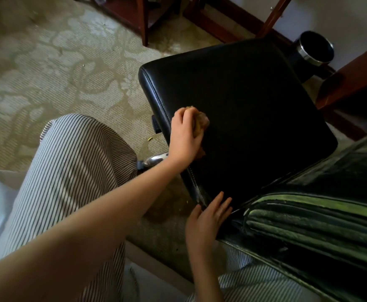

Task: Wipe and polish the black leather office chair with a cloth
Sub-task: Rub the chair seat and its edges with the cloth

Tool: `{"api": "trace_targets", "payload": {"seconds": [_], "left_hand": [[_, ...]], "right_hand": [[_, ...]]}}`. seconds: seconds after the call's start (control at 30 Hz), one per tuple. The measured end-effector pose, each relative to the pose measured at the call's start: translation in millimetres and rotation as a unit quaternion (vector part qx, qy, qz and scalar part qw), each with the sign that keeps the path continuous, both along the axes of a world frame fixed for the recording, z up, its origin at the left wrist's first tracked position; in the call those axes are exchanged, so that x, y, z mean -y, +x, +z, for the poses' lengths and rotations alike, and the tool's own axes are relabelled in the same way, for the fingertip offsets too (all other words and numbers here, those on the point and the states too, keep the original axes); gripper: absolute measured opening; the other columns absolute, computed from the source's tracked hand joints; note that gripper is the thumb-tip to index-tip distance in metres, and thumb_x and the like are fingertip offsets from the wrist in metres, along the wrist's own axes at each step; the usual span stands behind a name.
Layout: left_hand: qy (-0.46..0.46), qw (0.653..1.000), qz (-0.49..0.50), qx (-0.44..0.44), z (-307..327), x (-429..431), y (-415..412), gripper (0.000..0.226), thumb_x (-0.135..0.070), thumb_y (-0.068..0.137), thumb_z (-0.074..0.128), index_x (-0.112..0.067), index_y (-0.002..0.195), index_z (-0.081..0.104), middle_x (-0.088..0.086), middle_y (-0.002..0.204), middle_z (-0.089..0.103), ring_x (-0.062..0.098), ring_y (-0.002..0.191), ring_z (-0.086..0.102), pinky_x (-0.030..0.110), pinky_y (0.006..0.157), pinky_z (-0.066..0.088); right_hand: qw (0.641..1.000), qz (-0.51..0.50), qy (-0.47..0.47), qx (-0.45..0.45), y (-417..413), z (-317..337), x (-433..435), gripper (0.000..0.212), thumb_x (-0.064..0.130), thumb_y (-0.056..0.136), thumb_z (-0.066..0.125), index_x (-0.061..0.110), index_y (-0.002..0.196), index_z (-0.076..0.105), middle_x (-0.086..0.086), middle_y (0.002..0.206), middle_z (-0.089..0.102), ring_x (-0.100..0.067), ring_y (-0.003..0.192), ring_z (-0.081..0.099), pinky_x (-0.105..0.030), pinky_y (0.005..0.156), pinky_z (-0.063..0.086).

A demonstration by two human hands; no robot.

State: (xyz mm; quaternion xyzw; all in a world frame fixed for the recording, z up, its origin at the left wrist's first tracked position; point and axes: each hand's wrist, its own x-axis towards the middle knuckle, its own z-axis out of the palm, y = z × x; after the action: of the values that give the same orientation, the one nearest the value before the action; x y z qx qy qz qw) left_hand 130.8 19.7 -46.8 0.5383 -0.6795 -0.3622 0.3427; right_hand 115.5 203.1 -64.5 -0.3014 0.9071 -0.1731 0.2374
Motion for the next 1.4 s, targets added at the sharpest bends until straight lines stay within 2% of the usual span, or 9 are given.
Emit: {"api": "trace_targets", "payload": {"seconds": [0.1, 0.23, 0.5, 0.73, 0.93, 1.07, 1.13, 1.27, 1.4], "left_hand": [[-0.024, 0.995, -0.025, 0.093, -12, 10, -15, 0.039, -0.017, 0.088, 0.060, -0.013, 0.126, 0.051, 0.009, 0.131, 0.045, 0.023, 0.125, 0.035, 0.031, 0.106, 0.032], [-0.080, 0.984, -0.055, 0.152, -18, 10, -22, 0.035, -0.015, 0.087, 0.059, -0.011, 0.121, 0.057, 0.012, 0.123, 0.053, 0.028, 0.119, 0.044, 0.037, 0.102, 0.034], [-0.165, 0.946, -0.247, 0.133, -29, -33, -32, 0.026, -0.014, 0.080, 0.066, -0.010, 0.106, 0.064, 0.013, 0.104, 0.061, 0.030, 0.099, 0.057, 0.039, 0.085, 0.047], [-0.193, 0.904, -0.373, 0.080, -37, -86, -5, 0.028, -0.026, 0.090, 0.048, -0.009, 0.103, 0.066, 0.015, 0.103, 0.060, 0.031, 0.095, 0.058, 0.039, 0.083, 0.049], [-0.202, 0.924, -0.310, 0.095, -58, -96, 37, 0.032, -0.024, 0.090, 0.045, -0.014, 0.119, 0.056, 0.019, 0.116, 0.056, 0.029, 0.110, 0.046, 0.038, 0.091, 0.045], [-0.046, 0.996, -0.068, 0.045, -56, -69, 43, 0.034, -0.012, 0.089, 0.055, -0.008, 0.123, 0.054, 0.019, 0.125, 0.047, 0.022, 0.116, 0.040, 0.028, 0.100, 0.037], [0.026, 1.000, -0.005, 0.008, -53, -62, 43, 0.037, -0.008, 0.090, 0.057, -0.008, 0.126, 0.051, 0.015, 0.129, 0.040, 0.011, 0.117, 0.031, 0.015, 0.100, 0.026], [0.072, 0.996, 0.031, -0.052, -57, -82, 34, 0.033, -0.015, 0.093, 0.050, -0.012, 0.125, 0.047, 0.014, 0.126, 0.038, 0.014, 0.115, 0.034, 0.024, 0.102, 0.028], [0.077, 0.993, 0.037, -0.078, -67, -121, 23, 0.028, -0.034, 0.089, 0.038, -0.028, 0.117, 0.038, 0.011, 0.123, 0.038, 0.016, 0.114, 0.038, 0.019, 0.100, 0.027]], "right_hand": [[1.000, 0.012, 0.009, 0.009, -1, 1, -9, 0.068, 0.014, 0.098, 0.037, 0.022, 0.139, -0.017, 0.005, 0.145, -0.028, -0.015, 0.138, -0.024, -0.038, 0.118, 0.002], [0.999, 0.022, 0.041, 0.006, -6, 5, -5, 0.065, 0.013, 0.098, 0.034, 0.017, 0.147, -0.008, -0.002, 0.154, -0.019, -0.021, 0.143, -0.016, -0.034, 0.116, -0.002], [1.000, 0.012, 0.008, 0.014, -7, 2, -7, 0.065, 0.008, 0.096, 0.039, 0.015, 0.149, 0.001, -0.004, 0.157, -0.009, -0.021, 0.144, -0.011, -0.037, 0.118, 0.006], [0.997, -0.039, -0.061, 0.021, -5, 0, -9, 0.064, 0.002, 0.084, 0.044, -0.001, 0.144, 0.023, -0.019, 0.154, 0.014, -0.033, 0.144, 0.007, -0.040, 0.116, 0.008], [0.999, -0.022, -0.043, 0.006, -6, -1, -11, 0.077, -0.011, 0.081, 0.043, 0.010, 0.149, 0.012, -0.005, 0.157, 0.001, -0.021, 0.145, -0.004, -0.031, 0.115, -0.001], [0.999, -0.022, -0.040, 0.015, -6, 2, -10, 0.078, -0.014, 0.080, 0.042, 0.009, 0.148, 0.011, -0.007, 0.157, 0.000, -0.023, 0.145, -0.005, -0.029, 0.115, -0.003], [0.999, -0.026, -0.034, 0.019, -6, 3, -10, 0.079, -0.014, 0.080, 0.043, 0.010, 0.149, 0.011, -0.006, 0.157, 0.000, -0.022, 0.145, -0.005, -0.028, 0.114, -0.003], [0.995, -0.063, -0.035, 0.074, -9, 6, -5, 0.084, -0.015, 0.078, 0.042, 0.016, 0.149, 0.011, 0.000, 0.158, -0.001, -0.016, 0.144, -0.007, -0.038, 0.118, 0.000], [0.992, -0.063, -0.025, 0.104, -10, 11, -3, 0.086, -0.015, 0.078, 0.042, 0.019, 0.150, 0.009, 0.004, 0.157, -0.004, -0.012, 0.143, -0.011, -0.039, 0.118, -0.001]]}}
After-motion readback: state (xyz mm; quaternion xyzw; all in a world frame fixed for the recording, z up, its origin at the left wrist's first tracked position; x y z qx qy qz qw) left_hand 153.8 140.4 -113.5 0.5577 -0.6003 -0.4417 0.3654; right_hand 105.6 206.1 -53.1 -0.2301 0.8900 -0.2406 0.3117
